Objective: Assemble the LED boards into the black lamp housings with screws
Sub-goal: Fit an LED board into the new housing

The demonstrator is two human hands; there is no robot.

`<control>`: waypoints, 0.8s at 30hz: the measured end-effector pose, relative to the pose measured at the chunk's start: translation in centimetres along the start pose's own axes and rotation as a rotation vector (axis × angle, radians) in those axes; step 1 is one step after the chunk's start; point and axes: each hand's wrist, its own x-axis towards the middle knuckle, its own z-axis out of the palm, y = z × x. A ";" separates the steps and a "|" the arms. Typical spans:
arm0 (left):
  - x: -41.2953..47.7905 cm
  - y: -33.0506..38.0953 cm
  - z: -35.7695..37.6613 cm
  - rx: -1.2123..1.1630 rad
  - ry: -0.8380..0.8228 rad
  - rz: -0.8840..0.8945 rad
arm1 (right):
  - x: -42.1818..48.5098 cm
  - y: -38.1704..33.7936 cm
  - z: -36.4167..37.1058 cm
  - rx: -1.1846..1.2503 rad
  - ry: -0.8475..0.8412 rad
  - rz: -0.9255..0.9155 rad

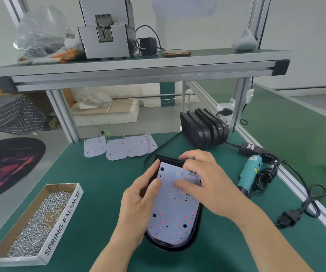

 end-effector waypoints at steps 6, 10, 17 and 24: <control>0.1 -0.4 -0.1 0.010 0.018 0.030 | -0.9 0.0 0.8 0.247 0.168 -0.009; 0.2 -1.3 -1.0 -0.035 0.046 -0.019 | -1.3 0.6 -0.1 0.521 0.185 0.219; -1.1 -1.8 -1.3 -0.153 0.005 -0.069 | -2.2 1.1 0.2 0.584 -0.017 0.391; -1.8 -1.7 -2.9 -0.101 0.079 -0.185 | -1.6 -0.5 3.6 0.331 0.027 0.205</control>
